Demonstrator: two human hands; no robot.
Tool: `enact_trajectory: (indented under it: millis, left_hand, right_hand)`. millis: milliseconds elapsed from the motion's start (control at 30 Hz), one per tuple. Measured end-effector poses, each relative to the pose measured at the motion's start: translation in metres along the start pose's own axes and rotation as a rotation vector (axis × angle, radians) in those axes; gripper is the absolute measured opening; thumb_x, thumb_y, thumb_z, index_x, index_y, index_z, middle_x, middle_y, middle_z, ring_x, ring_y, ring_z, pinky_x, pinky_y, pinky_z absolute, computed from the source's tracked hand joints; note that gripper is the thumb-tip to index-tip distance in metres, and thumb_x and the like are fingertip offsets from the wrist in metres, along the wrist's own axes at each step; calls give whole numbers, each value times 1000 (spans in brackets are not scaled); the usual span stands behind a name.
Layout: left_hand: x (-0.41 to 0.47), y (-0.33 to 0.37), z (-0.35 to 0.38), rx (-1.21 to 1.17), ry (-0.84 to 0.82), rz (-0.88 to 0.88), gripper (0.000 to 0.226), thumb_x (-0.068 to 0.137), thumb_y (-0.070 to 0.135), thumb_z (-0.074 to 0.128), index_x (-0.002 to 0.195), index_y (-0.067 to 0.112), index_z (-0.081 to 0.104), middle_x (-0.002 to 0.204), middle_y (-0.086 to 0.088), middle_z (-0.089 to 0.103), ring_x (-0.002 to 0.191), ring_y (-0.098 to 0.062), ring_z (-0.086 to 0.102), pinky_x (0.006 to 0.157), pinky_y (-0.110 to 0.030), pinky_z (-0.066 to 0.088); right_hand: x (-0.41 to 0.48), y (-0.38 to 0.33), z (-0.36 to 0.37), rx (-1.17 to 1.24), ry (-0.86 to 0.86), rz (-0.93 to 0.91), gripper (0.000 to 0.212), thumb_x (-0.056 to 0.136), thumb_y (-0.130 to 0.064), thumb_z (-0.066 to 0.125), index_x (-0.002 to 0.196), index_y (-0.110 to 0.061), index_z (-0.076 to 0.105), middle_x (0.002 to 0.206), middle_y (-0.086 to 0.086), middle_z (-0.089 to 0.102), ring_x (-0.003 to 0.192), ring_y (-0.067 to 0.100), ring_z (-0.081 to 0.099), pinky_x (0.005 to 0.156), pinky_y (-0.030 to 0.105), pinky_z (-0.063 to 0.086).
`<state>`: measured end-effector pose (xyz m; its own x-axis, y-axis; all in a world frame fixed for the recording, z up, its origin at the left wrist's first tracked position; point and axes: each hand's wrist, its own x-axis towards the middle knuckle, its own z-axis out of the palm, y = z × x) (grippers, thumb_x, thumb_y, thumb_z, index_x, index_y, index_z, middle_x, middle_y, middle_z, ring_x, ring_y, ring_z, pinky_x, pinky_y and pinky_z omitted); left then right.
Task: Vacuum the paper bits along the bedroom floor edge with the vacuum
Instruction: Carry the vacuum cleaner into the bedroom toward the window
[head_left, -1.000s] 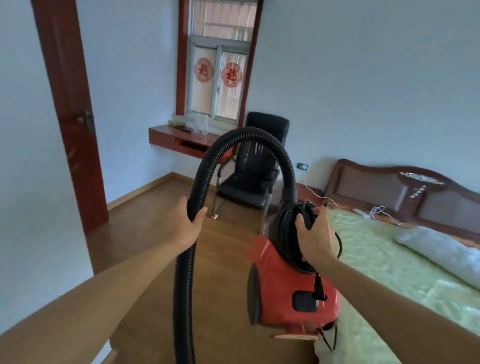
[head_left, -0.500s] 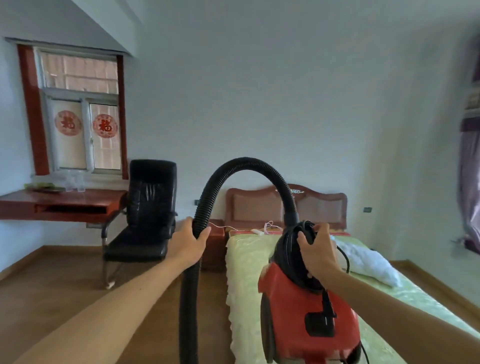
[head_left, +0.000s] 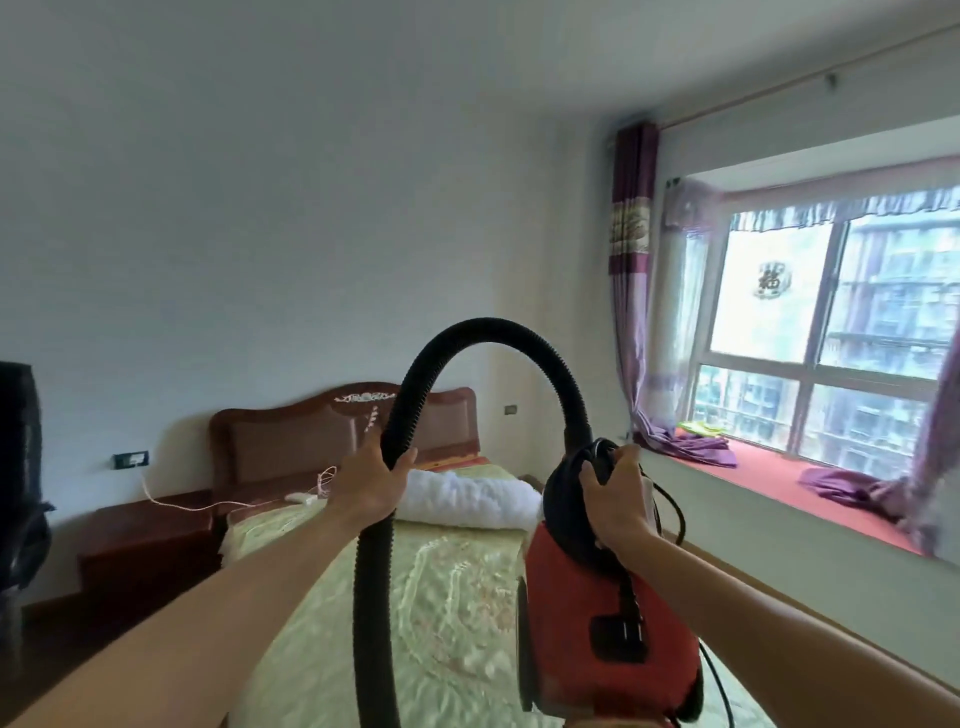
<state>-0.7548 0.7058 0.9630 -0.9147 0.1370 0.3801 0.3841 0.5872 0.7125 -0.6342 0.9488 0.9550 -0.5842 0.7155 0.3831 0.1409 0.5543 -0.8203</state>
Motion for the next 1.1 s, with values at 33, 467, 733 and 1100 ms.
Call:
enact_trajectory:
  millis: [33, 467, 733, 1100]
  left_hand:
    - [4, 11, 14, -19, -20, 14, 52, 98, 42, 55, 141, 18, 41, 118, -9, 65, 106, -33, 64, 82, -33, 46]
    - [47, 126, 201, -168, -270, 209, 32, 96, 48, 54, 107, 19, 44, 87, -5, 61, 84, -31, 64, 81, -45, 54]
    - [105, 219, 302, -213, -377, 395, 29, 98, 41, 56, 109, 18, 42, 77, 3, 52, 62, -13, 52, 62, -29, 41]
    - [142, 317, 448, -291, -516, 521, 32, 96, 45, 56, 107, 16, 47, 79, -2, 58, 78, -30, 62, 74, -38, 50]
  right_hand:
    - [7, 9, -13, -5, 29, 11, 27, 98, -29, 55, 111, -12, 39, 91, 11, 58, 73, 32, 61, 36, 34, 48]
    - [87, 113, -133, -190, 297, 120, 35, 98, -31, 55, 118, -7, 38, 101, 16, 59, 86, 37, 63, 63, 51, 58]
    - [160, 160, -192, -254, 462, 214, 57, 98, -33, 56, 141, -4, 32, 103, 8, 58, 87, 32, 63, 73, 54, 59]
    - [235, 234, -271, -295, 673, 206, 34, 98, -26, 58, 119, -5, 42, 80, -10, 44, 80, 27, 60, 67, 53, 59]
